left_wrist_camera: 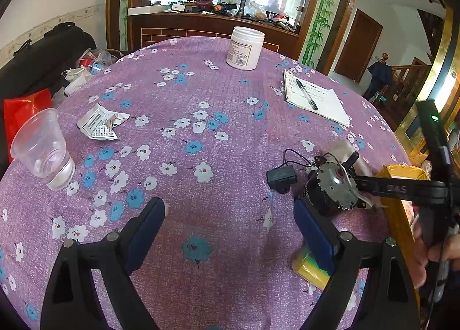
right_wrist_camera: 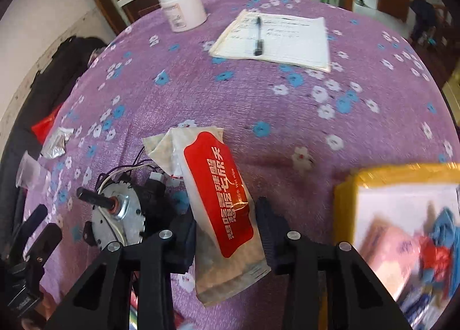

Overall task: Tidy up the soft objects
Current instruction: 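Grasp the red-labelled wet-wipe bag with the right tool while the left grasps the striped sponge pack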

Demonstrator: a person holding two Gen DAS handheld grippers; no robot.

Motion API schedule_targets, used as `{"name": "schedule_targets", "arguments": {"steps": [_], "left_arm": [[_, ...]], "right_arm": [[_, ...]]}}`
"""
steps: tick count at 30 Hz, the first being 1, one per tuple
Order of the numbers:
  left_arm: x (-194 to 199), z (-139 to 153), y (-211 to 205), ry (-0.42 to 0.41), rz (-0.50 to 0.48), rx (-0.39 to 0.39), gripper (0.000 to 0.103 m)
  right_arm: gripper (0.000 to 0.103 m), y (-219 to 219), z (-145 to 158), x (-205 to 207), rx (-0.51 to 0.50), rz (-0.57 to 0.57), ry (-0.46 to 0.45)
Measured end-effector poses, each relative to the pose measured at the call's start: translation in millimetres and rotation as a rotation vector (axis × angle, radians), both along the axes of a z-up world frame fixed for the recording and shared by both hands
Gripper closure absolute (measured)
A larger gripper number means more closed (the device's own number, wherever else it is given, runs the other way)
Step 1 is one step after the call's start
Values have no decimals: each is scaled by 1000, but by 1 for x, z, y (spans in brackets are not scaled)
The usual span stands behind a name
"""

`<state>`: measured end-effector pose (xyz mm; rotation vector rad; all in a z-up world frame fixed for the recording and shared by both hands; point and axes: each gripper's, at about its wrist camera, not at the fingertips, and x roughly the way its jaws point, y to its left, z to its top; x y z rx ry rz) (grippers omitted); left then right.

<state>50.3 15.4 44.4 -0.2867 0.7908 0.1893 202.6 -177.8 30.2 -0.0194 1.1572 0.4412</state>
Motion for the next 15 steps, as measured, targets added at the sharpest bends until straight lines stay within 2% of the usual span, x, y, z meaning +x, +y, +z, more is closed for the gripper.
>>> {"name": "schedule_targets", "arguments": {"steps": [6, 12, 15], "left_arm": [[-3, 2, 1, -12, 11, 8, 12], [-5, 5, 6, -27, 40, 8, 12], [-7, 6, 8, -37, 50, 9, 12]], "right_arm": [[62, -22, 11, -48, 2, -50, 6], [62, -2, 1, -105, -20, 34, 2], [62, 14, -3, -138, 96, 105, 61]]}}
